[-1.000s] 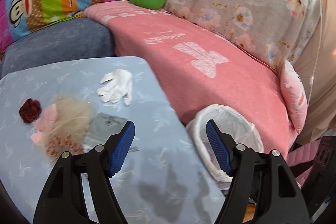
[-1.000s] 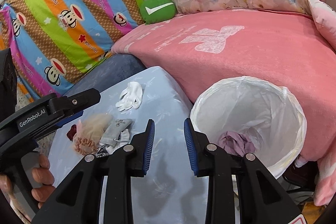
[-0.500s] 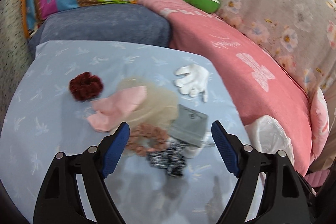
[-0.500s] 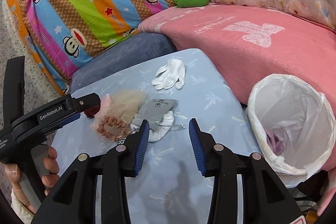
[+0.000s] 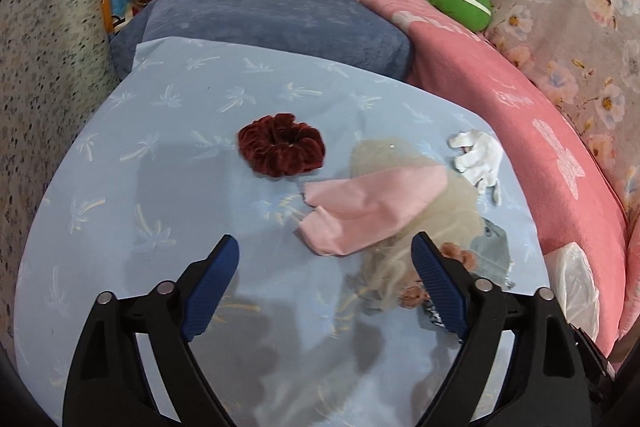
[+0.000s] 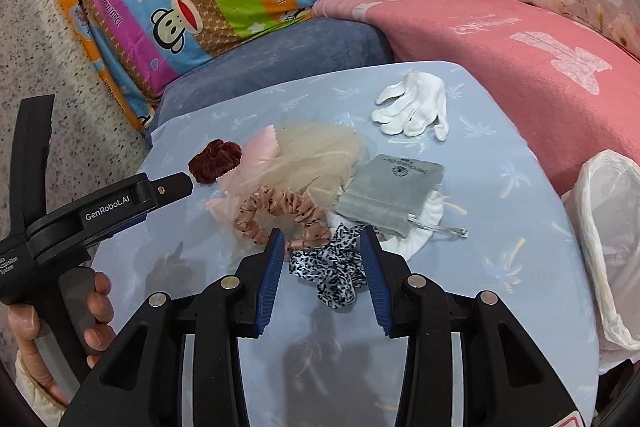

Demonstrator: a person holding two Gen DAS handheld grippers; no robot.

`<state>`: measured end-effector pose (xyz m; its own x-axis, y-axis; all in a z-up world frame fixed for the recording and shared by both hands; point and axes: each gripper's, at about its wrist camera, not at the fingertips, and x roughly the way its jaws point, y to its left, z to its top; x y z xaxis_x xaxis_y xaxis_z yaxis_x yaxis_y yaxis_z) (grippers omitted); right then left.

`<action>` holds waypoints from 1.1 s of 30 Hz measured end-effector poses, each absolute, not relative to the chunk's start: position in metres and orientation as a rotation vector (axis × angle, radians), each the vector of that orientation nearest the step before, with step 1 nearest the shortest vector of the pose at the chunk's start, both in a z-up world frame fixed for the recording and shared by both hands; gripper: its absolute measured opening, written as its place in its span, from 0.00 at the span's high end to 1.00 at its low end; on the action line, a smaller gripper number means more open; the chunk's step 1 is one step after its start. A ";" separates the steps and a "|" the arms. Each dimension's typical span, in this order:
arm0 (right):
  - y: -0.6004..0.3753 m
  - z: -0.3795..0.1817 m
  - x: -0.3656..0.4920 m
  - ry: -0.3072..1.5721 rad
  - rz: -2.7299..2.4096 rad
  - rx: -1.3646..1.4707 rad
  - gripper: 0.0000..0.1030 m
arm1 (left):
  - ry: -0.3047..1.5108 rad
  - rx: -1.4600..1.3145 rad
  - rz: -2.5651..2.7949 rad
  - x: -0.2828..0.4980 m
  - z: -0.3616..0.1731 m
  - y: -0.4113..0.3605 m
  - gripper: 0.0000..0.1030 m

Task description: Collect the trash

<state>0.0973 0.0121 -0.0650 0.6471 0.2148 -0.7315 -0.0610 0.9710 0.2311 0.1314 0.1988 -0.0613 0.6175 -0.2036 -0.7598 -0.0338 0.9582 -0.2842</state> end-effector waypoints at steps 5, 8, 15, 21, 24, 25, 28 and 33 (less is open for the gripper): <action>0.026 -0.077 0.115 0.877 0.166 0.174 0.62 | 0.935 -0.328 -0.115 0.145 -0.073 0.205 0.15; 0.030 -0.083 0.123 0.886 0.165 0.167 0.62 | 0.954 -0.358 -0.147 0.153 -0.078 0.205 0.15; 0.031 -0.094 0.137 0.911 0.165 0.172 0.62 | 0.979 -0.380 -0.203 0.174 -0.085 0.190 0.15; 0.031 -0.101 0.143 0.931 0.175 0.183 0.76 | 1.000 -0.390 -0.240 0.186 -0.093 0.181 0.19; 0.032 -0.104 0.145 0.939 0.179 0.191 0.81 | 1.017 -0.395 -0.272 0.188 -0.097 0.178 0.35; 0.032 -0.105 0.145 0.942 0.183 0.194 0.84 | 1.023 -0.398 -0.276 0.189 -0.098 0.177 0.43; 0.033 -0.107 0.145 0.950 0.194 0.204 0.89 | 1.029 -0.406 -0.299 0.188 -0.100 0.177 0.67; 0.033 -0.104 0.140 0.939 0.209 0.225 0.91 | 1.017 -0.401 -0.307 0.177 -0.097 0.180 0.84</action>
